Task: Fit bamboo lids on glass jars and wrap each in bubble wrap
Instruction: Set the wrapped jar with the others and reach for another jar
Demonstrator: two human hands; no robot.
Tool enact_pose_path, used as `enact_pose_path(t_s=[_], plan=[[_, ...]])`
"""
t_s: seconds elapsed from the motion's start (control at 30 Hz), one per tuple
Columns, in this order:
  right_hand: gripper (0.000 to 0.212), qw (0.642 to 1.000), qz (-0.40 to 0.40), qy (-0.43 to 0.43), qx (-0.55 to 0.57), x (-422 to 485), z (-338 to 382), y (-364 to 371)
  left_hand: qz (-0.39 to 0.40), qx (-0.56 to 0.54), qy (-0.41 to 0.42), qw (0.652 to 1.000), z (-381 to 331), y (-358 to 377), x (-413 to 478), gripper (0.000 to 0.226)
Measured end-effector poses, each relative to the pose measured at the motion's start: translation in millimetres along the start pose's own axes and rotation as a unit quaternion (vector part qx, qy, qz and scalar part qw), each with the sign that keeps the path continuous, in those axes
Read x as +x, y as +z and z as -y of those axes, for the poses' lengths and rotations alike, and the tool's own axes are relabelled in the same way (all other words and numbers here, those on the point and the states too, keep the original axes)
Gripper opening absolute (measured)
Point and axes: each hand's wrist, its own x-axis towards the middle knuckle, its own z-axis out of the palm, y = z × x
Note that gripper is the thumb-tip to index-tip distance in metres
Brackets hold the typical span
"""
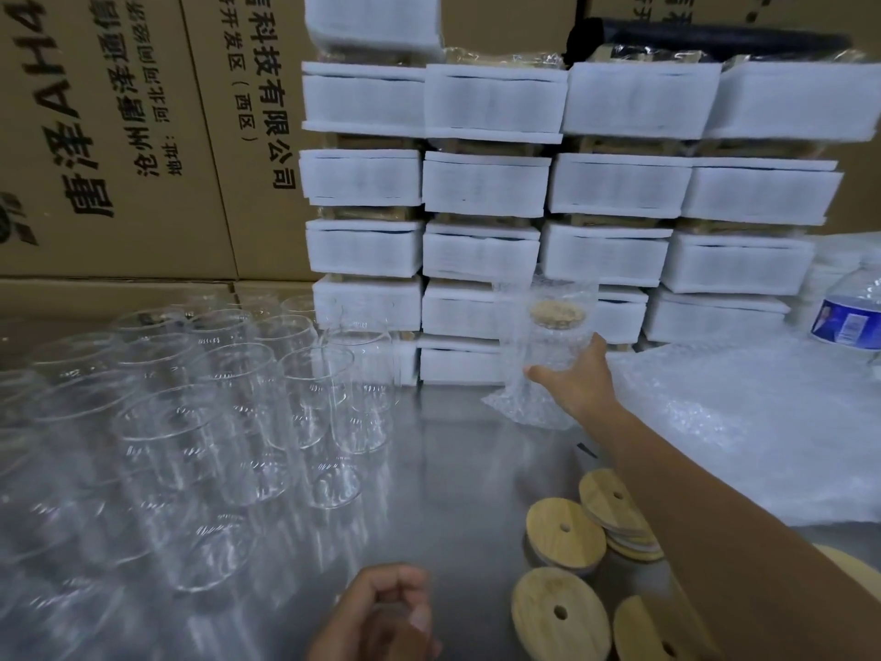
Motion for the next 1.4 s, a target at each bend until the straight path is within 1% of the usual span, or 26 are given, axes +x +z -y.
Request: enact_pose_path(t_s=[0.1, 0.2, 0.3, 0.43, 0.5, 0.53, 0.57, 0.6, 0.67, 0.73, 0.83, 0.97, 1.07, 1.17, 1.27, 1.4], plan=[[0.120, 1.000, -0.002, -0.011, 0.027, -5.5, 7.7, 1.6, -0.034, -0.015, 0.019, 0.999, -10.7, 9.3, -4.5, 0.019], [0.122, 0.999, -0.022, -0.023, 0.021, -17.2, 23.8, 2.6, -0.015, -0.019, 0.012, 1.000, -14.8, 10.5, -7.6, 0.020], [0.110, 0.998, -0.023, -0.062, 0.022, -40.6, 46.6, 5.8, 0.014, 0.001, -0.002, 1.000, -19.9, 9.1, -9.8, 0.025], [0.089, 0.984, 0.031, -0.176, 0.022, -90.0, 74.8, 21.5, 0.015, 0.004, -0.008, 1.000, -27.4, 8.8, -14.9, 0.022], [0.084, 0.975, 0.054, -0.216, 0.018, -114.1, 82.1, 34.4, 0.017, 0.002, -0.008, 1.000, -30.2, 8.0, -17.8, 0.015], [0.082, 0.971, 0.068, -0.228, 0.018, -123.3, 83.9, 41.6, 0.019, 0.002, -0.008, 1.000, -30.8, 7.3, -18.3, 0.006], [0.080, 0.968, 0.088, -0.236, 0.017, -130.9, 84.6, 48.9, 0.023, 0.011, -0.006, 1.000, -31.4, 5.7, -19.3, 0.008], [0.078, 0.964, 0.114, -0.240, 0.018, -137.1, 84.9, 56.6, 0.025, 0.024, -0.003, 0.999, -30.1, 3.0, -18.9, 0.017], [0.080, 0.957, 0.173, -0.230, 0.025, -146.1, 83.8, 71.4, 0.025, 0.037, -0.001, 0.999, -29.2, 0.4, -18.2, 0.023], [0.087, 0.957, 0.205, -0.199, 0.048, -150.3, 81.0, 84.7, 0.012, 0.040, 0.002, 0.999, -31.2, -0.4, -17.9, 0.024], [0.098, 0.963, 0.214, -0.151, 0.063, -153.4, 76.5, 101.2, -0.022, 0.029, 0.007, 0.999, -30.3, -0.9, -16.2, 0.023], [0.107, 0.967, 0.212, -0.122, 0.068, -158.5, 73.4, 119.9, -0.036, 0.008, -0.007, 0.999, -32.3, -3.4, -14.2, 0.023], [0.104, 0.970, 0.198, -0.114, 0.080, -162.4, 72.1, 129.8, -0.030, 0.015, -0.003, 0.999, -33.1, -5.1, -14.0, 0.022], [0.098, 0.968, 0.209, -0.111, 0.080, -165.8, 69.9, 135.3, -0.029, 0.020, 0.004, 0.999, -32.1, -6.5, -14.1, 0.021], [0.091, 0.970, 0.201, -0.118, 0.065, -166.6, 68.9, 137.8, -0.035, 0.019, 0.004, 0.999, -29.4, -7.5, -13.5, 0.021], [0.087, 0.973, 0.190, -0.121, 0.044, -164.9, 68.7, 135.7, -0.044, 0.008, 0.002, 0.999, -28.4, -7.4, -12.2, 0.022]])
